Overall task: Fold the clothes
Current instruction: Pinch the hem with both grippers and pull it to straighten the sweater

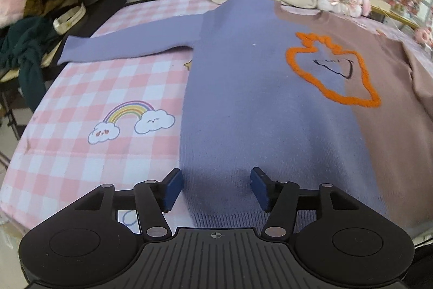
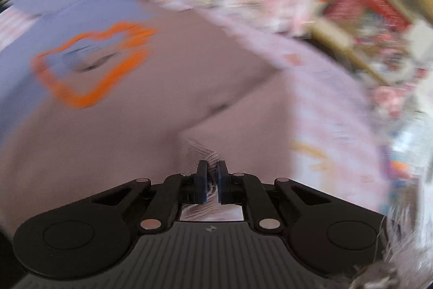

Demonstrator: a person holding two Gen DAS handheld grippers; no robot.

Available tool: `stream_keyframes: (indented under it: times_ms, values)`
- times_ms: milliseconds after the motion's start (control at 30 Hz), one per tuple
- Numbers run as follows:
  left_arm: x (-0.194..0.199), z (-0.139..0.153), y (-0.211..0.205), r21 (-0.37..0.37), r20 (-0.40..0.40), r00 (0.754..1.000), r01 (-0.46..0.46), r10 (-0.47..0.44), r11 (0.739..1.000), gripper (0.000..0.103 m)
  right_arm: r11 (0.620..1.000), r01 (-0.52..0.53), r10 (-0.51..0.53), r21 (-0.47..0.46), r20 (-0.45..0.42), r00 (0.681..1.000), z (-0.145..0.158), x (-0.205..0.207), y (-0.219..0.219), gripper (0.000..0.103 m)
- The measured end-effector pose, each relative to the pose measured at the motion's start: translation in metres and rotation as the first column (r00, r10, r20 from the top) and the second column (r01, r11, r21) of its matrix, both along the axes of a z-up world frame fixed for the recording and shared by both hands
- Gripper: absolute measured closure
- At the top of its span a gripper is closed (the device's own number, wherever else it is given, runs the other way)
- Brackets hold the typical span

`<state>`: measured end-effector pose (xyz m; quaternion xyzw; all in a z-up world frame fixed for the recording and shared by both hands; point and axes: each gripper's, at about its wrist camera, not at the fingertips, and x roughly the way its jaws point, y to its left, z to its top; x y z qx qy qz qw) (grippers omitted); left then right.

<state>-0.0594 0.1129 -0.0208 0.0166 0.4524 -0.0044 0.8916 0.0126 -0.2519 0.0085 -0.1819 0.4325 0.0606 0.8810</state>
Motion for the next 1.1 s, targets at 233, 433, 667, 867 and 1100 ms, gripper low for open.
stream_keyframes:
  times_ms: [233,433,667,867,1100]
  values:
    - [0.0,0.001,-0.01,0.026,0.004,0.999,-0.04,0.039,0.999,0.043,0.917,0.337,-0.311,-0.213,0.145,0.939,0.023,0.044,-0.119,0.096]
    - [0.001,0.004,-0.015,0.042,0.004,0.999,-0.046,0.046,0.998,0.041,0.895,0.384,-0.343,-0.226,0.2,0.918,0.026,0.041,-0.142,0.066]
    - [0.011,0.011,-0.003,0.054,0.034,0.997,-0.066,0.064,0.996,0.039,0.993,0.055,-0.049,0.106,-0.058,0.997,0.007,0.017,-0.062,0.068]
    - [0.018,0.004,0.016,0.008,-0.01,0.995,-0.099,0.099,0.995,0.042,0.964,-0.096,0.15,0.25,-0.208,0.967,-0.021,-0.013,0.009,0.067]
    - [0.022,0.0,0.029,-0.09,-0.003,0.994,-0.111,0.111,0.99,0.075,0.97,-0.123,0.168,0.21,-0.212,0.963,-0.024,-0.027,0.032,0.08]
